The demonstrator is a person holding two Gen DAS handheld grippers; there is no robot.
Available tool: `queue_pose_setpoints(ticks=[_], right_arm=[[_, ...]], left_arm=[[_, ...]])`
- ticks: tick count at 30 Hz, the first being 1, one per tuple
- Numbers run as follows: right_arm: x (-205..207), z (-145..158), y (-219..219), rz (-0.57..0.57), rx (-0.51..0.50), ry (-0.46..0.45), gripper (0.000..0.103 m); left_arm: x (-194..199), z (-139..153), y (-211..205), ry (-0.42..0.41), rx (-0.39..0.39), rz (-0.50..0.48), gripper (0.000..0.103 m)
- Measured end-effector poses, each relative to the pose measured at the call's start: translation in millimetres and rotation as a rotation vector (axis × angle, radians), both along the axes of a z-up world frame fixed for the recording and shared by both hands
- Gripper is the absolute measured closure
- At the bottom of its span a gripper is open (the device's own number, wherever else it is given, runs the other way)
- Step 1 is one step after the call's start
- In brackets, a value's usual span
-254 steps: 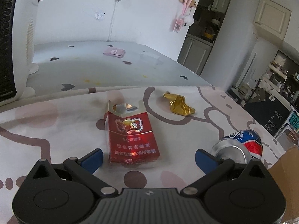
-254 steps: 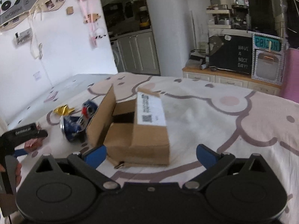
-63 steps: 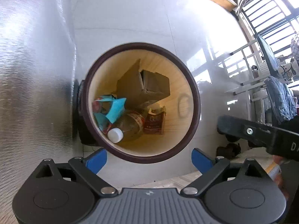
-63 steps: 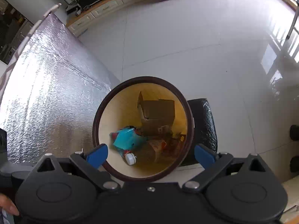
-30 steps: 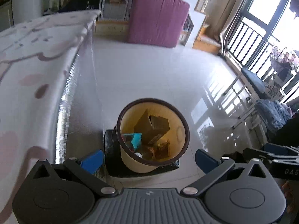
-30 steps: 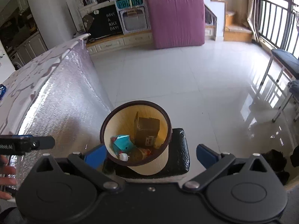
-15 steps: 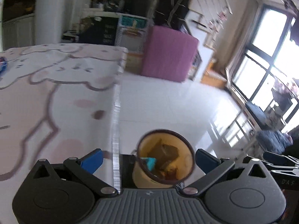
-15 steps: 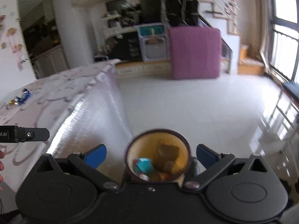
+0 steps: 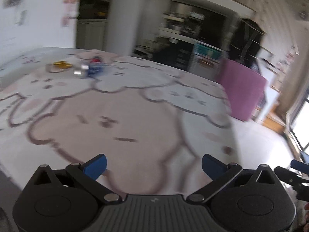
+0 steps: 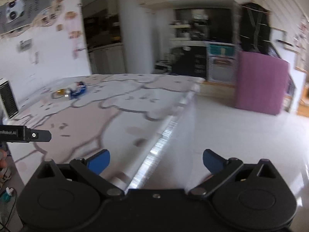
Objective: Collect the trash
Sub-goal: 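Raise both open tools from the wastebasket back toward the table, then grasp the gold foil wrapper with the left tool while the right tool grasps the blue Pepsi can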
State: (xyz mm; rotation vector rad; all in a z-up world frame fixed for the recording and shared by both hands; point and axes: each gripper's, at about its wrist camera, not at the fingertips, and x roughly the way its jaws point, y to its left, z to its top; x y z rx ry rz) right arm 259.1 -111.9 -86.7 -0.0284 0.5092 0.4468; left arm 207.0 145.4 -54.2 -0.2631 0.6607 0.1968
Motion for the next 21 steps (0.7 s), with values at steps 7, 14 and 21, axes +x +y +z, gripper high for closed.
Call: queue_pose_setpoints(ticks=[7,14,21], right_arm=[[28.7,9.3,89.1,0.145,0.008,-0.052,0.0],[63.5,13.7,178.9,0.244,0.043,-0.114,0.0],[118.2,13.7,261.1,0.251,0.088,-0.081,0.0]], left_arm=[[-3.1,1.7,72.2,-0.019,0.045,0.149,0.0],[14.3,1.6,138.4,-0.038,0.093,0.276,0.0],[42.0,0.7,198.5,-0.044,0.068,0.334,0.0]])
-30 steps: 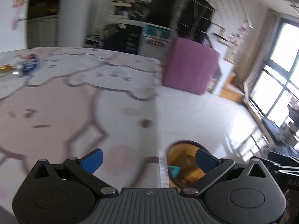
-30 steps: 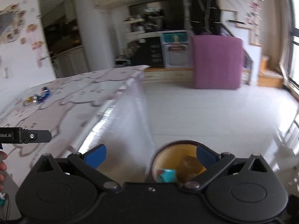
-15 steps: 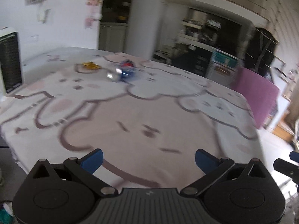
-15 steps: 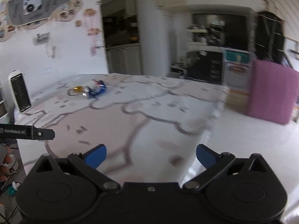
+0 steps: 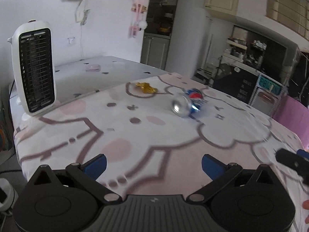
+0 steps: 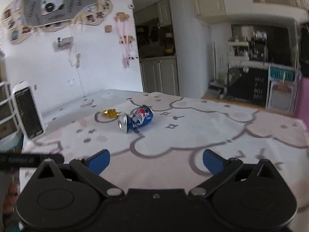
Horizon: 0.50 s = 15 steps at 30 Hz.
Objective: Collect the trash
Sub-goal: 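Grasp the gold foil wrapper with the left tool while the right tool grasps the blue Pepsi can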
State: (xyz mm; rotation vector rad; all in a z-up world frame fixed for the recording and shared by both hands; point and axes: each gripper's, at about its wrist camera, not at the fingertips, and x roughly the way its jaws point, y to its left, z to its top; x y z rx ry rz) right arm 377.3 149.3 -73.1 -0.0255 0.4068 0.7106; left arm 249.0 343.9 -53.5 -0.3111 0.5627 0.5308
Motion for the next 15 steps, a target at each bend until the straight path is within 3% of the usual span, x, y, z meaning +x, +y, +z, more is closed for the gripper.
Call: queue_pose_setpoints(ticks=[5,7,9,15], right_arm=[[60.8,-3.8,49.5,-0.015,0.073,0.142,0.002],[84.0,-7.1,66.8,-0.023,0.103,0.2,0.026],[111.0,-12.9,83.2,-0.035,0.151,0.29,0.036],[175.4,-42.2,131.1,-0.058,0.309,0.565,0.042]], left_arm=[[21.8,3.0,32.0,-0.01,-0.016,0.037,0.0],[31.7,2.9,45.6,-0.022,-0.033,0.053,0.0],[42.8,2.9,58.1,-0.048,-0.05,0.057,0.0],[76.7,1.1,94.2,-0.114,-0.154,0.067,0.0]])
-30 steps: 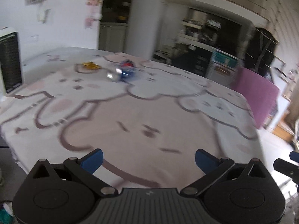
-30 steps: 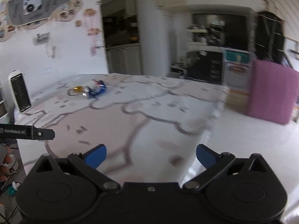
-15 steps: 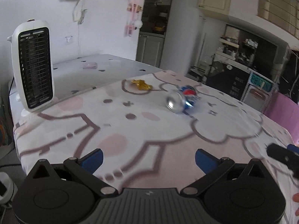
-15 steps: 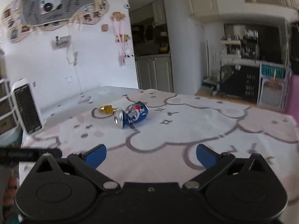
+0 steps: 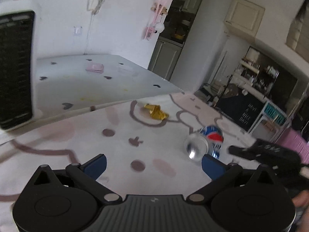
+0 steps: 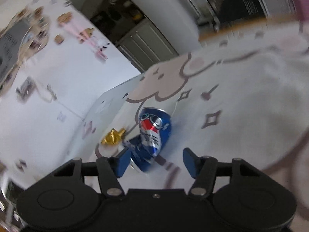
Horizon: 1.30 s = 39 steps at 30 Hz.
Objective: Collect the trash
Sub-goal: 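Grasp the gold foil wrapper with the left tool while the right tool grasps the blue Pepsi can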
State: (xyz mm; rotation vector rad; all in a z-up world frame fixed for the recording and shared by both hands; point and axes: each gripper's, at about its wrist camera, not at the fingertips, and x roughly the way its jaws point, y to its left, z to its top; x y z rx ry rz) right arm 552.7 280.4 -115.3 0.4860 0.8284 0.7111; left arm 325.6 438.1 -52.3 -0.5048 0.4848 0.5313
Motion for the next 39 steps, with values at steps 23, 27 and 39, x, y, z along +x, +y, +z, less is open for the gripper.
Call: queue_pose_setpoints(ticks=[23,27,39], right_arm=[[-9.6,4.9,-102.1,0.155,0.068,0.038,0.092],[-21.4,-0.9,-137.0,0.168,0.053,0.061,0.092],[-48.1,-18.6,-189.7,0.171,0.03,0.142,0.092]], left_arm=[[175.6,-46.7,76.8,0.123,0.176,0.056,0.021],[186.2,-53.4,81.2,0.131,0.152,0.089,0.046],[170.3,-41.3,36.7,0.109,0.168,-0.052,0.094]])
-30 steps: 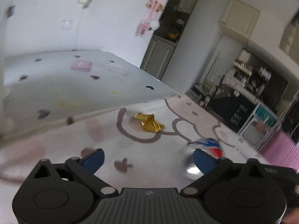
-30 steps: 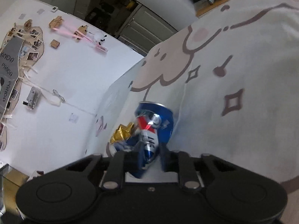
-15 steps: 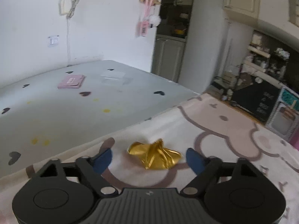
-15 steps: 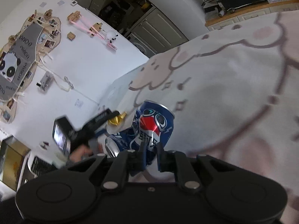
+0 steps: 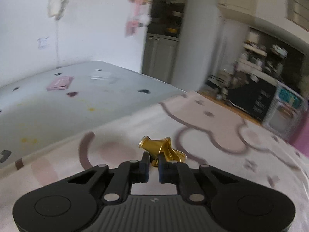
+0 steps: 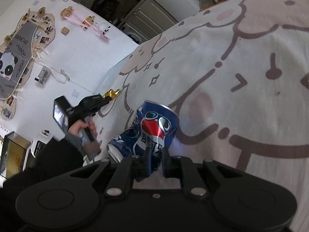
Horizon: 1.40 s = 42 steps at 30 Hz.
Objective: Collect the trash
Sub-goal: 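Grasp the gold foil wrapper with the left tool while the right tool grasps the blue Pepsi can, then lift the gold wrapper with the left tool while the right tool lifts the Pepsi can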
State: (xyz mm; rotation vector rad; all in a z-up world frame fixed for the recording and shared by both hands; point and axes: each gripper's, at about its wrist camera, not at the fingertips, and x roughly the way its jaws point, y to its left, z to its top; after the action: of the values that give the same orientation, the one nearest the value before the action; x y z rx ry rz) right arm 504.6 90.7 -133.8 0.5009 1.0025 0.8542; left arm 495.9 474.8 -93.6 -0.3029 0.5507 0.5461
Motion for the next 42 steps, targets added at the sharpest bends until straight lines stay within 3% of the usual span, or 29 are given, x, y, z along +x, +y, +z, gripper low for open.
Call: queue_pose_setpoints(ticks=[8,13,20,25,29,31,33,37,39,41,42], right_arm=[[3.8,-8.4,-5.8,-0.045,0.036,0.055,0.087],[8.5,-12.2,-11.4,-0.068,0.049,0.086,0.078],[12.3,-15.6,0.9,-0.025,0.057,0.098,0.072],[13.2,-15.8,14.0,-0.018,0.046,0.092,0.057],[14.9,-13.2,21.1,-0.016,0.035,0.075,0.055],[15.6,-12.4,22.5,-0.015,0.025,0.071,0.058],[13.9,-10.8,21.9,-0.014,0.002,0.05,0.078],[0.5,-5.3,15.1,0.002,-0.044,0.031,0.08],[-9.5,-0.9,11.8,0.018,-0.08,0.011,0.077],[-18.1,4.6,5.1,0.033,-0.105,-0.013,0.064],[-21.4,8.9,2.2,0.046,-0.129,-0.037,0.05]], left_arm=[[-69.2,12.4,-99.8,-0.011,-0.23,-0.181,0.094],[-92.3,2.4,-150.2,0.029,-0.292,-0.249,0.094],[-96.3,-11.0,-168.9,0.038,-0.322,-0.267,0.094],[-96.6,-9.7,-176.6,0.031,-0.306,-0.289,0.095],[-99.0,-7.6,-180.5,0.019,-0.295,-0.286,0.095],[-101.6,-7.0,-182.0,0.012,-0.296,-0.285,0.095],[-103.1,-7.8,-182.0,0.031,-0.276,-0.27,0.095],[-112.5,-12.2,-176.7,0.033,-0.299,-0.26,0.095],[-116.5,-12.2,-176.0,0.027,-0.303,-0.254,0.095],[-120.0,-11.4,-176.2,0.024,-0.298,-0.25,0.095],[-122.0,-11.0,-176.3,0.022,-0.295,-0.247,0.095]])
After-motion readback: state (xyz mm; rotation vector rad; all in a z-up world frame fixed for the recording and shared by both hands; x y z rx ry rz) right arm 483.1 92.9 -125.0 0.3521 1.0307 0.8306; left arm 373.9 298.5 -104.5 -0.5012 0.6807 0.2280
